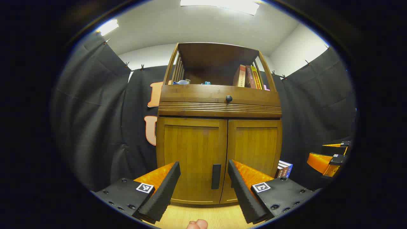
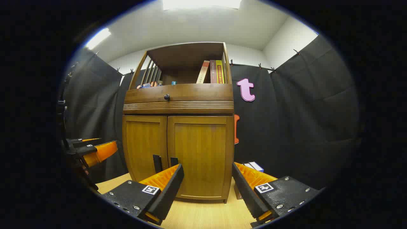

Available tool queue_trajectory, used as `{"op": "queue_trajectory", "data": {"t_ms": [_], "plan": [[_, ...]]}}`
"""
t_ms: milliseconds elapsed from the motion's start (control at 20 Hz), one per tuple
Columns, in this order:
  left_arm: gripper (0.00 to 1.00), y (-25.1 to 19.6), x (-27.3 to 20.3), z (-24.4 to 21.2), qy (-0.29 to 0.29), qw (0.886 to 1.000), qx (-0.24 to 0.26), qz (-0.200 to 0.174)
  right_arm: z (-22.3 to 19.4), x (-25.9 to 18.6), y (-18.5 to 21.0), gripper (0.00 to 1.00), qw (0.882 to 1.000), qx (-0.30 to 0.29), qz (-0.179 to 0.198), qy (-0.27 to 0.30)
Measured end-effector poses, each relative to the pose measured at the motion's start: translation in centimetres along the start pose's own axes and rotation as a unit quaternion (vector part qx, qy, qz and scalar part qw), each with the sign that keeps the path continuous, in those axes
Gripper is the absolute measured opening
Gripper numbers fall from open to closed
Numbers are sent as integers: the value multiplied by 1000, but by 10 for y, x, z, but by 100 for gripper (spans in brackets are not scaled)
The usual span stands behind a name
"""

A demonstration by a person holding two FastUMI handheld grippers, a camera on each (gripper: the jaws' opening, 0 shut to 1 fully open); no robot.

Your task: Open the right door of the double-door shoe cabinet with the right hand, and open the left door with the left hand.

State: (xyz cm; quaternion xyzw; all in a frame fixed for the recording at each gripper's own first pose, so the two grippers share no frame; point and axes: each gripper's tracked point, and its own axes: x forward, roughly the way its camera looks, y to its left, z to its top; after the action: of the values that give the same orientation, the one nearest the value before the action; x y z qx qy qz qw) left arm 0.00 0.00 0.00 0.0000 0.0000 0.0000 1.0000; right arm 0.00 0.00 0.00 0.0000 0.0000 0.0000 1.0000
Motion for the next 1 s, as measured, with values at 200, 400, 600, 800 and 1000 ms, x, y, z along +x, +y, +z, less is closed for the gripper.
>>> {"op": "queue_trajectory", "data": {"t_ms": [200,400,600,800,1000], "plan": [[98,4,-1,0,-1,1000,4,8,2,-1,-3,94,1000,3,-4,-4],[96,6,-2,-3,5,1000,-4,9,4,-1,-5,94,1000,3,-8,-6],[98,6,-2,-7,14,1000,-2,14,1,1,4,94,1000,12,6,-7],[98,7,-2,-8,15,1000,-2,19,-2,4,9,94,1000,15,15,-7],[96,10,1,-7,15,1000,3,22,-13,13,16,94,999,22,26,0]]}}
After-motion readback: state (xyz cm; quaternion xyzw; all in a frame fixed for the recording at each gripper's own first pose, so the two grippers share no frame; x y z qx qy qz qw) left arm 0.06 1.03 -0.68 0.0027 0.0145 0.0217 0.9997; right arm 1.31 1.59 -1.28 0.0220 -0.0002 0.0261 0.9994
